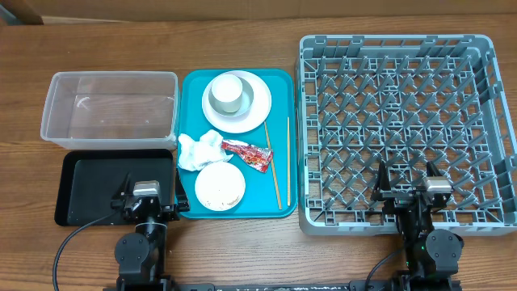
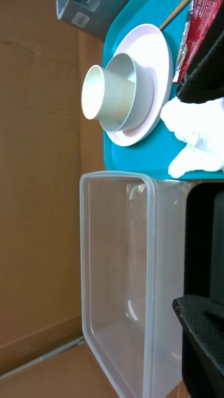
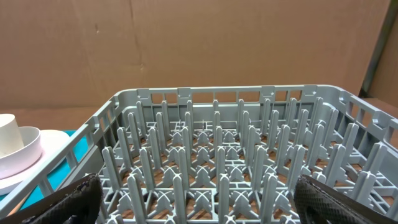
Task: Sort waste into correct bins and load items into the dishwasher
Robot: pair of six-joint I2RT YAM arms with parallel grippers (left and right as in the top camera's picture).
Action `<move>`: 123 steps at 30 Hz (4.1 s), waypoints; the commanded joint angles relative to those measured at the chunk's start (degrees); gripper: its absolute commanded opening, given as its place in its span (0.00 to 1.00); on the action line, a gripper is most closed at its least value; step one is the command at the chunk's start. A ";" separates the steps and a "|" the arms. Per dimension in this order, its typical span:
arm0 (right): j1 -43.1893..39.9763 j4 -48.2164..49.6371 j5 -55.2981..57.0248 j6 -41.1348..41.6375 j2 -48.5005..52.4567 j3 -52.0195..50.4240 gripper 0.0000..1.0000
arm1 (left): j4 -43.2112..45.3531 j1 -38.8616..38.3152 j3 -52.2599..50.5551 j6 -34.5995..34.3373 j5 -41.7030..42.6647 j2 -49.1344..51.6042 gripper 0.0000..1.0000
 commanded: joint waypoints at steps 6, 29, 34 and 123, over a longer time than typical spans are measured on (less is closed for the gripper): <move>-0.17 0.39 0.28 0.24 -0.61 -0.61 1.00 | 0.07 0.37 -0.20 -0.52 0.70 0.22 1.00; -0.17 0.42 0.28 0.24 -0.61 -0.61 1.00 | 0.07 0.37 -0.20 -0.52 0.70 0.22 1.00; -0.17 0.42 0.28 0.24 -0.61 -0.61 1.00 | 0.07 0.37 -0.20 -0.52 0.70 0.22 1.00; -0.17 5.55 -2.47 1.68 -0.35 9.14 1.00 | 9.35 0.37 -0.20 -0.52 0.04 0.22 1.00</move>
